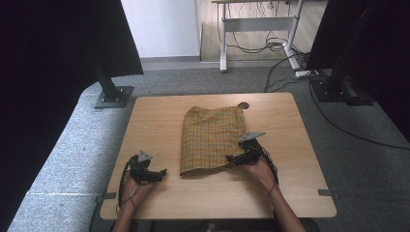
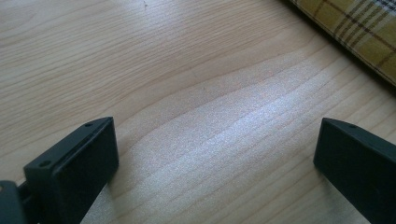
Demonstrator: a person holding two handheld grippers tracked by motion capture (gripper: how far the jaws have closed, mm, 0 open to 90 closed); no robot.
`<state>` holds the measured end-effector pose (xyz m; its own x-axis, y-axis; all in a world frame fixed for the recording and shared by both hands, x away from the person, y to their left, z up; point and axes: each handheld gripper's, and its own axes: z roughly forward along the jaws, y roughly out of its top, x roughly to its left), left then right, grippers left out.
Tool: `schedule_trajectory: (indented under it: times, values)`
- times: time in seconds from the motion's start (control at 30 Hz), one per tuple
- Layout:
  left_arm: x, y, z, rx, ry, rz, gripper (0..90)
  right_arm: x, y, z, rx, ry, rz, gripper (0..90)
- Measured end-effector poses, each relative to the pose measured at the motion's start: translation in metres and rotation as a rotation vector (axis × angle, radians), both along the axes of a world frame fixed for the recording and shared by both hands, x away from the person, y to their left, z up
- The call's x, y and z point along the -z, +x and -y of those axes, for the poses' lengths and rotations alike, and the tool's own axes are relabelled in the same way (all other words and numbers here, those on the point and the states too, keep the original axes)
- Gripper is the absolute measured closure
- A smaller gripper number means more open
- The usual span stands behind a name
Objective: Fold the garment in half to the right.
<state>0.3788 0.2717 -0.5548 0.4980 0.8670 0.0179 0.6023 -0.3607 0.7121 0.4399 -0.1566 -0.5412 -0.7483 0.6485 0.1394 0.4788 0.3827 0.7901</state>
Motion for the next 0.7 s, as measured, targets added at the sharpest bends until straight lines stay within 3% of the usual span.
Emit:
schedule_trajectory:
  times: [0.37,0.7]
  values:
    - [0.0,0.0,0.0,0.0,0.0,0.0,0.0,-0.017,-0.018,0.017,0.002,0.008,0.037,7.5]
    - [0.0,0.0,0.0,0.0,0.0,0.0,0.0,-0.02,-0.031,0.036,0.026,0.017,0.049,6.7]
